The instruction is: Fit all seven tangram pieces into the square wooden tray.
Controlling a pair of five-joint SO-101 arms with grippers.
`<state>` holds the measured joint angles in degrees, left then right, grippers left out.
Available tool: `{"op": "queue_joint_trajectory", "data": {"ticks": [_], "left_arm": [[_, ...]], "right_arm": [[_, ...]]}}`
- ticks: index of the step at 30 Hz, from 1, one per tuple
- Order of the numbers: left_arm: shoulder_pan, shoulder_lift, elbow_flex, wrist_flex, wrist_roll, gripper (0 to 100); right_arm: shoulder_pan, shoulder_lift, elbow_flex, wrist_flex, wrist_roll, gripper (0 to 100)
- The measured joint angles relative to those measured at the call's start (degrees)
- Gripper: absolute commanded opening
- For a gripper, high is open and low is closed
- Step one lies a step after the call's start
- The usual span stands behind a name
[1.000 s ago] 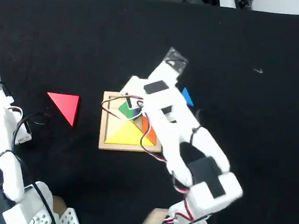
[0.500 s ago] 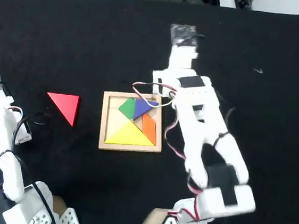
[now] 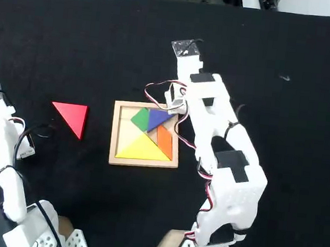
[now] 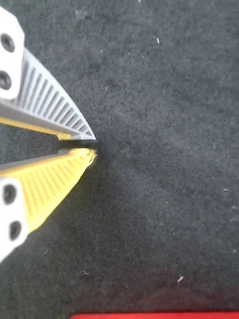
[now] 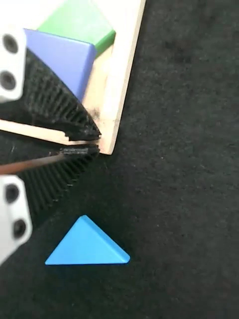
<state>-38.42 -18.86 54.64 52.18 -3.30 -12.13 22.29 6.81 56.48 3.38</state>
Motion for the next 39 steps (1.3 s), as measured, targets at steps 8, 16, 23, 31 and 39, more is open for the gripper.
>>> {"op": "queue_joint_trajectory", "data": {"ticks": [8,16,23,31,39], "left_arm": [[0.0,0.0,0.0,0.0,0.0,5],[0.0,0.0,0.0,0.0,0.0,5],[0.0,0.0,0.0,0.0,0.0,5],[0.0,0.0,0.0,0.0,-0.09,5],[0.0,0.0,0.0,0.0,0.0,5]], "right_arm": [[-2.46,-0.88,0.0,6.77,3.96,1.1],[-4.31,-7.38,0.0,12.31,6.68,1.1],[-8.44,-18.29,7.03,5.89,6.68,1.1],[-16.18,-12.13,6.24,1.23,6.68,1.1],[-16.0,-2.64,-1.05,4.66,6.68,1.1]]}}
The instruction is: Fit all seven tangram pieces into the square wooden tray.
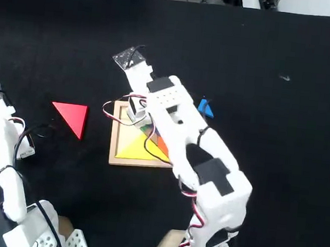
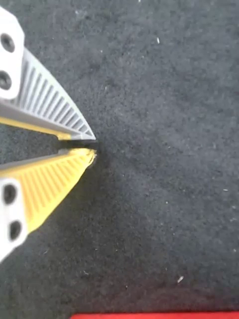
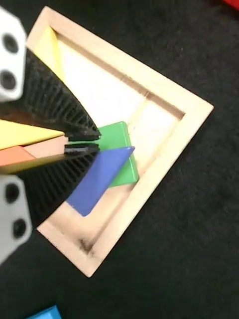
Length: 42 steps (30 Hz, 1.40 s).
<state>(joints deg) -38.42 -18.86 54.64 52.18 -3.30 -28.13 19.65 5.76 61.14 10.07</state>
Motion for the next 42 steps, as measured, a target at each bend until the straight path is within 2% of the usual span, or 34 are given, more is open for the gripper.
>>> {"op": "queue_joint_trajectory", "data": {"ticks": [6,18,25,28,32,36,42], "left_arm": [[0.0,0.0,0.0,0.0,0.0,5],[0.0,0.0,0.0,0.0,-0.09,5],[0.0,0.0,0.0,0.0,0.0,5],[0.0,0.0,0.0,0.0,0.0,5],[0.0,0.0,0.0,0.0,0.0,5],[0.0,0.0,0.0,0.0,0.0,5],[0.0,0.0,0.0,0.0,0.0,5]], "right_arm": [[0.0,0.44,0.0,0.0,0.0,1.1],[7.03,0.44,-0.09,1.93,0.0,1.1],[7.65,-1.14,-0.09,3.34,0.09,1.1],[11.43,-7.03,-0.09,5.1,0.09,1.1],[20.31,-15.74,1.85,4.57,0.09,1.1],[25.85,-20.66,9.67,-0.53,0.09,1.5],[29.36,-21.27,18.64,-10.9,0.0,1.5]]}}
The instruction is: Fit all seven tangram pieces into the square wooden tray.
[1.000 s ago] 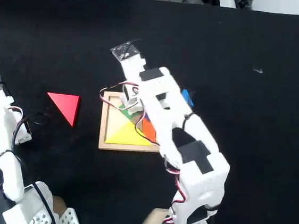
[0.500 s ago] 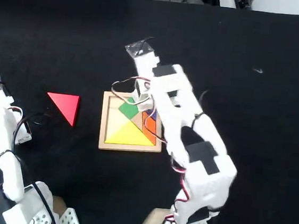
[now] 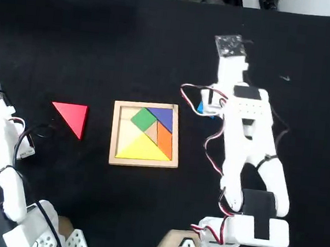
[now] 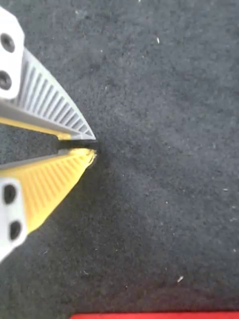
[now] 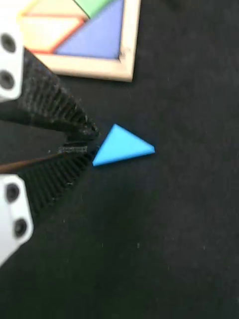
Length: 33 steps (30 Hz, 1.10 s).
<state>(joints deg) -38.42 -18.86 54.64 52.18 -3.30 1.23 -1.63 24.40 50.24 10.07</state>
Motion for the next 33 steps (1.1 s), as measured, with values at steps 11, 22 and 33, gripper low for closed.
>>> {"op": "queue_joint_trajectory", "data": {"ticks": [11,22,33], "left_arm": [[1.32,0.0,0.0,0.0,0.0,5],[15.82,0.09,-9.93,6.59,11.69,21],[22.86,16.26,-30.95,15.3,30.59,21]], "right_arm": [[0.53,0.18,8.0,-14.59,-4.13,1.5],[0.53,5.71,8.0,-15.91,-4.31,1.5],[0.53,5.89,8.0,-15.91,-4.31,1.5]]}}
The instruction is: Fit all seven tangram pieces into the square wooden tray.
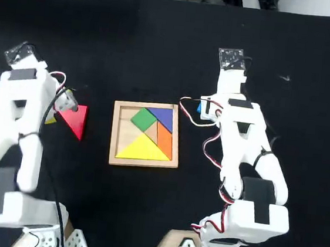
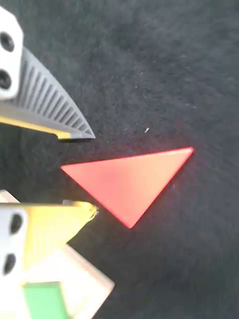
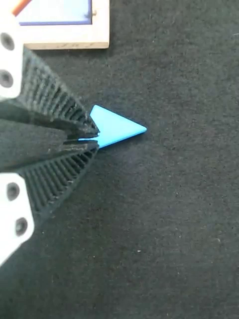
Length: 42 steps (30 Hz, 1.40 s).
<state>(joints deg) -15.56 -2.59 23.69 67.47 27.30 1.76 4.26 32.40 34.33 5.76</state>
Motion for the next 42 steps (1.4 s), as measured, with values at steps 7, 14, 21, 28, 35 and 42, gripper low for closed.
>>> {"op": "queue_joint_trajectory", "data": {"ticks": [7,14,21,28,35,42], "left_arm": [[2.37,14.68,-7.03,-0.44,6.42,25],[2.64,15.65,-9.93,-0.09,8.09,29],[2.64,15.91,-11.16,-0.09,11.87,30],[2.64,15.91,-11.16,-0.09,11.87,30],[2.55,23.47,-12.57,-1.41,11.87,30],[1.85,30.86,-21.63,3.08,11.87,30]], "right_arm": [[0.0,0.0,0.0,-0.09,1.67,1.5],[0.0,0.09,0.0,-0.18,2.11,1.5],[0.0,0.09,0.0,-0.18,2.11,1.5],[0.0,0.09,0.0,-0.18,2.11,1.5],[-0.88,0.09,0.0,-0.18,5.36,1.2],[-1.14,0.09,0.0,-0.18,6.33,1.2]]}}
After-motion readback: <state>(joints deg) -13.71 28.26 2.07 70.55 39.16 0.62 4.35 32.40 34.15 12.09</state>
